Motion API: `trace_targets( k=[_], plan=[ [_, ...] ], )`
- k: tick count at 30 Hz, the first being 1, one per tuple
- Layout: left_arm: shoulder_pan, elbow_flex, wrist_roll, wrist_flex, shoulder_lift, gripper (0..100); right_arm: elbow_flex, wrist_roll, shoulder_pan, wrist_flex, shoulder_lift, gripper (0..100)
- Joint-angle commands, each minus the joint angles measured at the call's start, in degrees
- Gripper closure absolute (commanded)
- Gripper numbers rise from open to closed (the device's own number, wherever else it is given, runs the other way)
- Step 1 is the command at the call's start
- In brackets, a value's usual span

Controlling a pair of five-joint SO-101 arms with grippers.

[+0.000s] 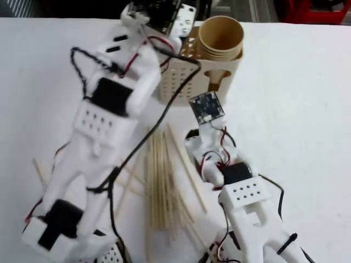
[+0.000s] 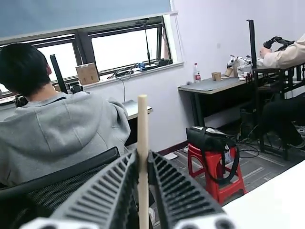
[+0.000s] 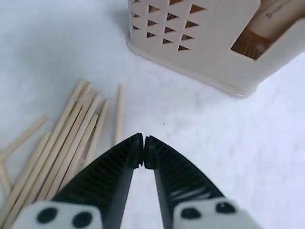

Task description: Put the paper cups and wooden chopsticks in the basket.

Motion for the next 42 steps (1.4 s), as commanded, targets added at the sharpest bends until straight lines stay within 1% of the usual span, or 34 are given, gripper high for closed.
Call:
trace_targets(
  k=[1, 6, 10, 12, 14, 16, 19, 23, 30, 34, 37, 39, 42],
  plan=[
    [0.48, -2.37, 0.62, -4.75, 3.38, 98, -0.35, 0.53, 0.57, -0.31, -1.63, 97.8],
    [0.22, -2.37, 0.62, -5.10, 8.84, 98, -0.35, 0.53, 0.57, -0.31, -1.63, 97.8],
    [-0.48, -2.37, 0.62, -4.57, 10.77, 97, -0.35, 0.53, 0.57, -0.31, -1.80, 97.8],
    [-0.57, -2.46, 0.62, -2.46, 10.77, 94, -0.35, 0.62, 0.57, -0.31, -1.80, 97.8],
    [-0.57, -2.81, 0.62, 1.23, 10.68, 88, -0.35, 0.62, 0.66, -0.31, -1.80, 97.8],
    [-0.57, -2.90, 0.62, 4.13, 10.59, 84, -0.35, 0.62, 0.66, -0.31, -1.80, 97.8],
    [-1.19, -4.04, 0.35, 7.82, 10.51, 85, -0.35, 0.62, 0.66, -0.31, -1.80, 97.8],
    [-2.95, -10.37, 0.18, 18.11, 10.51, 84, -0.35, 0.62, 0.75, -0.31, -1.80, 97.8],
    [-6.55, -29.54, 0.09, 45.36, 10.51, 84, -0.35, 0.70, 0.31, -0.04, -1.63, 97.8],
    [-8.84, -39.30, 0.09, 58.73, 10.59, 84, -0.62, 4.04, -0.48, 0.66, -1.54, 97.7],
    [-9.71, -44.75, 0.00, 66.73, 10.59, 84, -1.58, 5.80, -3.30, 4.35, -1.54, 97.7],
    [-9.71, -46.95, -1.93, 71.21, 10.59, 84, -3.16, 5.89, -5.32, 7.87, -1.54, 96.9],
    [-9.54, -48.00, -4.84, 75.60, 10.59, 84, -5.10, 5.54, -7.08, 13.32, -1.45, 88.9]
  ],
)
